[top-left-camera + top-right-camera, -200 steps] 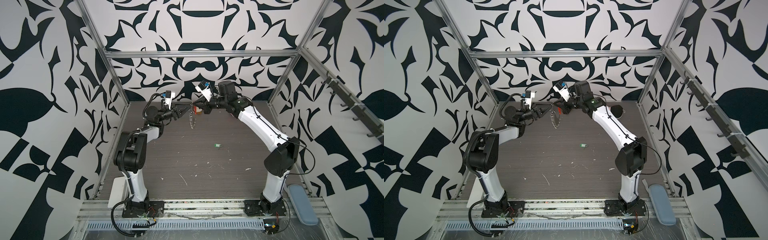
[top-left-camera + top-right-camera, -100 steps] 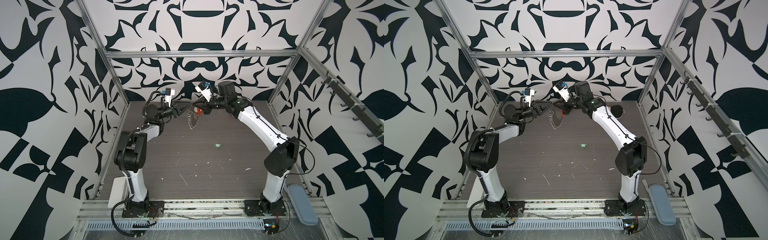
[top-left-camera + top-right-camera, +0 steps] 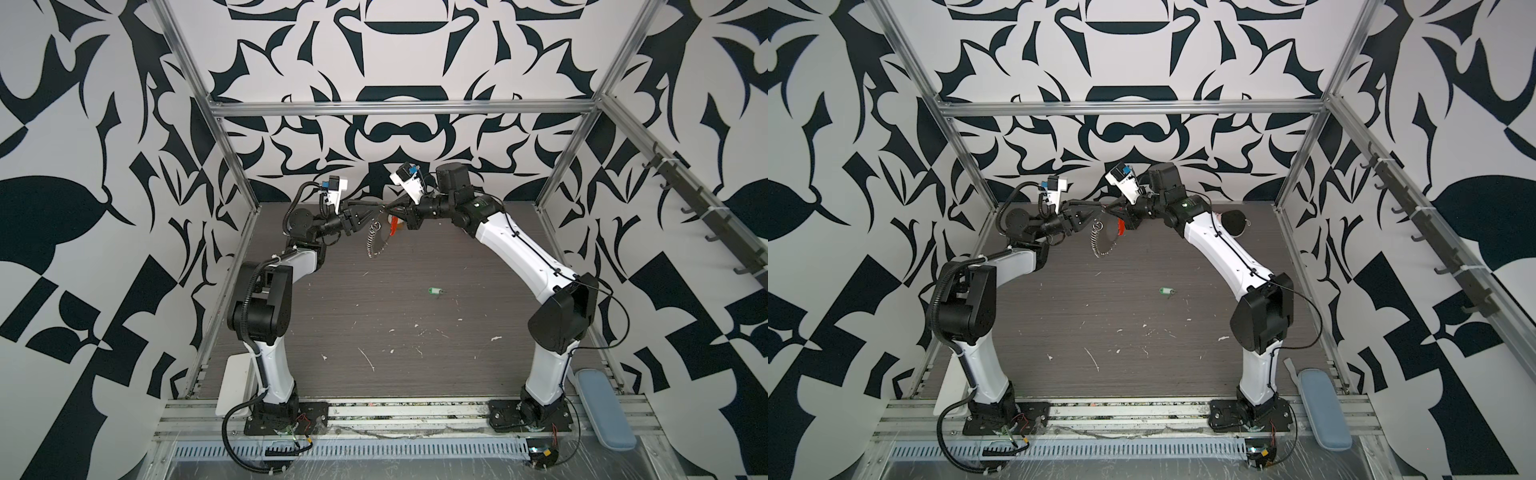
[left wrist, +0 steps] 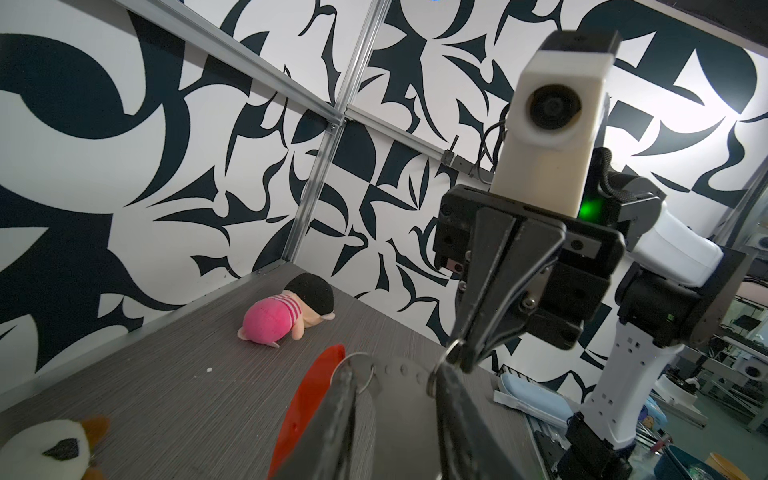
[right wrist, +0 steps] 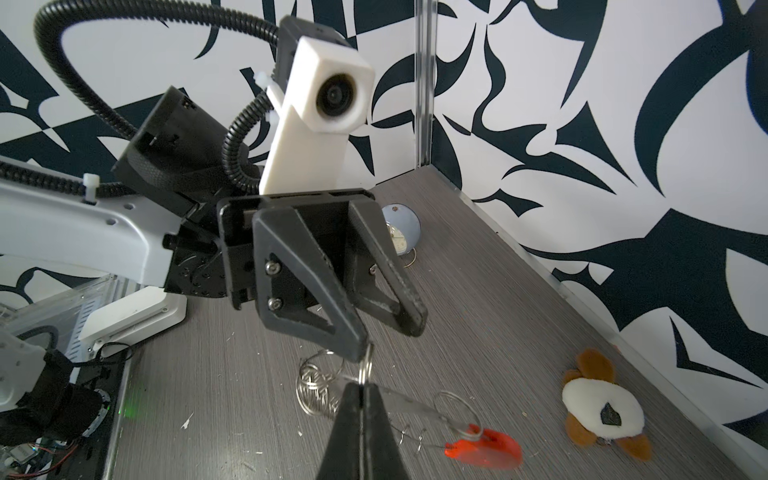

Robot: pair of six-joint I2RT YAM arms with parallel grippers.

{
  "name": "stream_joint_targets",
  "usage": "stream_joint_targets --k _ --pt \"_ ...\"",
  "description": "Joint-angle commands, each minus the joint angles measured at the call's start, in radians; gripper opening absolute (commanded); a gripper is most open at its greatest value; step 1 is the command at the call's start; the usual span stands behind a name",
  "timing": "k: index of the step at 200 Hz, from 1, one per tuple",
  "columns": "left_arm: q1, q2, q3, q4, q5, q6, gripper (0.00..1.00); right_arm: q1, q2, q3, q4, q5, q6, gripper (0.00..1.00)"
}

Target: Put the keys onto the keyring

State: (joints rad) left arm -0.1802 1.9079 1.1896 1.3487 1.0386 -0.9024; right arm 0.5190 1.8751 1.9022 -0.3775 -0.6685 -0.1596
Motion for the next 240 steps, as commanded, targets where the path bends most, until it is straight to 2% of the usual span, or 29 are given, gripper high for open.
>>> stream_joint_targets --k 1,56,147,203,240 --pt "0.003 -0.008 0.041 0.02 0.021 -0.014 0.36 0.004 -0.033 0.018 0.041 -0.043 0.014 0.0" --pt "-0.024 -0.001 0.064 -0.01 0.05 -0.018 0.37 0.004 -0.015 0.05 0.045 -0.066 0.032 0.0" --pt "-0.038 -0.011 0.052 -0.019 0.08 -0.028 0.22 0.005 -0.005 0.047 0.084 -0.046 0.063 0.0" --pt "-0.038 -0.023 0.048 -0.013 0.074 -0.03 0.0 0.0 -0.012 0.034 0.097 -0.01 0.07 0.0" --pt "-0.038 -0.037 0.042 -0.003 0.073 -0.033 0.0 -0.002 -0.012 0.024 0.115 -0.003 0.085 0.0"
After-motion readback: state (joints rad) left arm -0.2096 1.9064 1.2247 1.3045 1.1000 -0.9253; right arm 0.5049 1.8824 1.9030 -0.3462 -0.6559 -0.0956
